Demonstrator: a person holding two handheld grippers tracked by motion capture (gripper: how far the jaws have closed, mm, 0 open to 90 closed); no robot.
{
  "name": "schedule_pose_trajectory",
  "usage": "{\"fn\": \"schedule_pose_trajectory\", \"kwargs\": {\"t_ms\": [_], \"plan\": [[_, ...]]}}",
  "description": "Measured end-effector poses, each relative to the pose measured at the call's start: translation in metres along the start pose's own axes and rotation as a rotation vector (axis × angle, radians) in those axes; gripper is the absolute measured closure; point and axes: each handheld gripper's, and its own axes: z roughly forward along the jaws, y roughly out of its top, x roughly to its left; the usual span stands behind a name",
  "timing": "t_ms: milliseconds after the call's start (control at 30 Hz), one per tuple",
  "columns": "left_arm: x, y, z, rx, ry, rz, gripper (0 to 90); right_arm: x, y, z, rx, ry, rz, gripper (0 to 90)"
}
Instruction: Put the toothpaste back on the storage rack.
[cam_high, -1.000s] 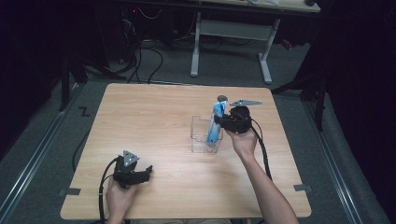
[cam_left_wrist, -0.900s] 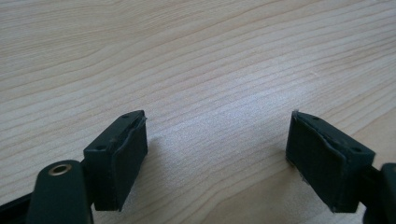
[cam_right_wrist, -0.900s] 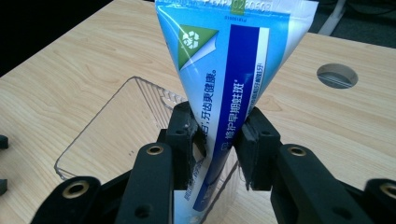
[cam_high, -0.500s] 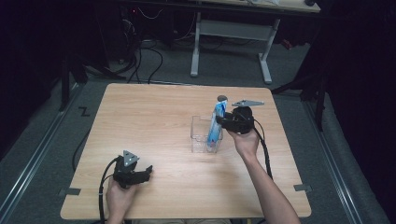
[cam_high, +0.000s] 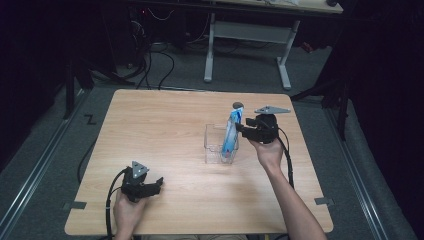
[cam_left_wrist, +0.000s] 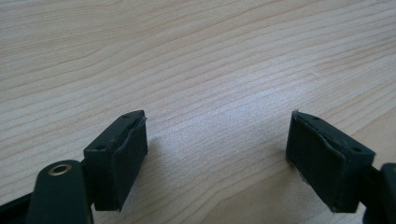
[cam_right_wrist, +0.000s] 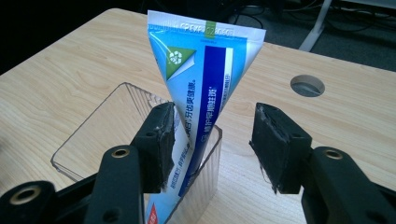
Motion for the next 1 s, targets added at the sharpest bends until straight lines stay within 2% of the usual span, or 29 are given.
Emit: {"fn": "schedule_pose_trajectory", "kwargs": {"t_ms": [1000], "plan": [[0.000,0.000,0.000,0.000,-0.001,0.000,20.5,-0.008,0.000,-0.029,-0.052,-0.007,-0.005,49.0]]}}
